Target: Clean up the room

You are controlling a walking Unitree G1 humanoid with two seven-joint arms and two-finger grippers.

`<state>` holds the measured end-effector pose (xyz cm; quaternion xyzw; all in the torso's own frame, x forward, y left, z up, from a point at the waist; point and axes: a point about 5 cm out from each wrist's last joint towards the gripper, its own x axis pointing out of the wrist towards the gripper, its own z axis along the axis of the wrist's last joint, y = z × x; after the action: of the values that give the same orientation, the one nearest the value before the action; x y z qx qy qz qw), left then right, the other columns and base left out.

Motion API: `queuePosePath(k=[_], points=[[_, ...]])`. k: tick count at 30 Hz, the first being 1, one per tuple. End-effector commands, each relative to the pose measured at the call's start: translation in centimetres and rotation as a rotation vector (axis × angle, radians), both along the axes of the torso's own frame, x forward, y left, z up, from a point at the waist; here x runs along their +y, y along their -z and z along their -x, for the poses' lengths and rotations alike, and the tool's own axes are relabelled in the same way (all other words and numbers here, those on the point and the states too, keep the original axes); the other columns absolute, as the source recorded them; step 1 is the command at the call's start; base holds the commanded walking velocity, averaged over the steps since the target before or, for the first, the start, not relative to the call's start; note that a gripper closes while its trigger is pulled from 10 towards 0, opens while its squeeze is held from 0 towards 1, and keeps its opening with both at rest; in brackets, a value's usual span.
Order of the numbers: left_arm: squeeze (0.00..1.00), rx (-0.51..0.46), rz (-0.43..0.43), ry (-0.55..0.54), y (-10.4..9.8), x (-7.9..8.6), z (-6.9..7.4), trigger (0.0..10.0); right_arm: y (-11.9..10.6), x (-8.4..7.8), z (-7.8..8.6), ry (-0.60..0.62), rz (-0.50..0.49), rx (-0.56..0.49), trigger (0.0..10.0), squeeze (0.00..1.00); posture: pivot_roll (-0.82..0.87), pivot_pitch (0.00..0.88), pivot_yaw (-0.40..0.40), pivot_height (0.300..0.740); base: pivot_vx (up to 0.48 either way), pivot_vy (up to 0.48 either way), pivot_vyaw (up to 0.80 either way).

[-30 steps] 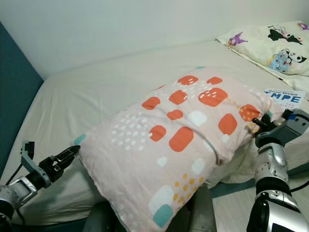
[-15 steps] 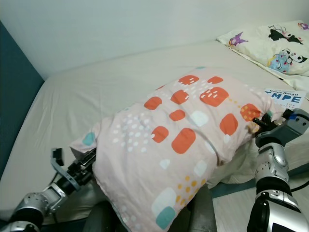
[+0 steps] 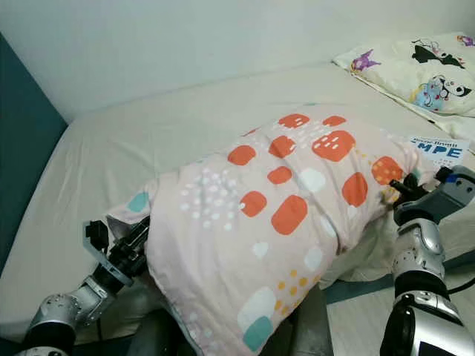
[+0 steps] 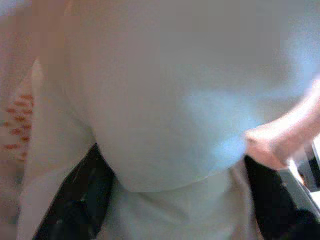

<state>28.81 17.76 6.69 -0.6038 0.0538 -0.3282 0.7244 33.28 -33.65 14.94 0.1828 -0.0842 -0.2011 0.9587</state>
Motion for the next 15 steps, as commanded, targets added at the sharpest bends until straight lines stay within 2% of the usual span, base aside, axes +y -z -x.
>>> queuePosePath(k=[1, 2, 3, 5, 7, 15], points=[[0.00, -0.005, -0.005, 0.026, -0.2, -0.7, 0.1, 0.0, -1.0, -0.8, 0.2, 0.040, 0.016, -0.041, 0.0, 0.00, -0.14, 0.120, 0.053, 0.550, 0.000, 0.000, 0.00], [0.00, -0.018, 0.005, 0.053, -0.5, -1.5, 0.1, 0.0, -1.0, -0.8, 0.2, 0.040, 0.016, -0.041, 0.0, 0.00, -0.14, 0.120, 0.052, 0.550, 0.000, 0.000, 0.00], [0.00, -0.018, 0.005, 0.053, -0.5, -1.5, 0.1, 0.0, -1.0, -0.8, 0.2, 0.040, 0.016, -0.041, 0.0, 0.00, -0.14, 0.120, 0.052, 0.550, 0.000, 0.000, 0.00], [0.00, -0.036, 0.030, 0.093, -0.9, -2.8, 0.1, 0.0, -1.0, -0.8, 0.2, 0.039, 0.017, -0.039, 0.0, 0.00, -0.14, 0.121, 0.051, 0.550, 0.000, 0.000, 0.00], [0.00, -0.049, 0.042, 0.108, -1.3, -3.4, 0.0, 0.0, -1.0, -0.8, 0.1, 0.037, 0.016, -0.037, 0.0, 0.00, -0.14, 0.120, 0.050, 0.550, 0.000, 0.000, 0.00], [0.00, -0.089, 0.046, 0.083, -2.6, -3.3, -0.6, 0.0, -0.7, -0.5, 0.0, 0.027, 0.012, -0.026, 0.0, 0.00, -0.14, 0.120, 0.050, 0.550, 0.000, 0.000, 0.00]])
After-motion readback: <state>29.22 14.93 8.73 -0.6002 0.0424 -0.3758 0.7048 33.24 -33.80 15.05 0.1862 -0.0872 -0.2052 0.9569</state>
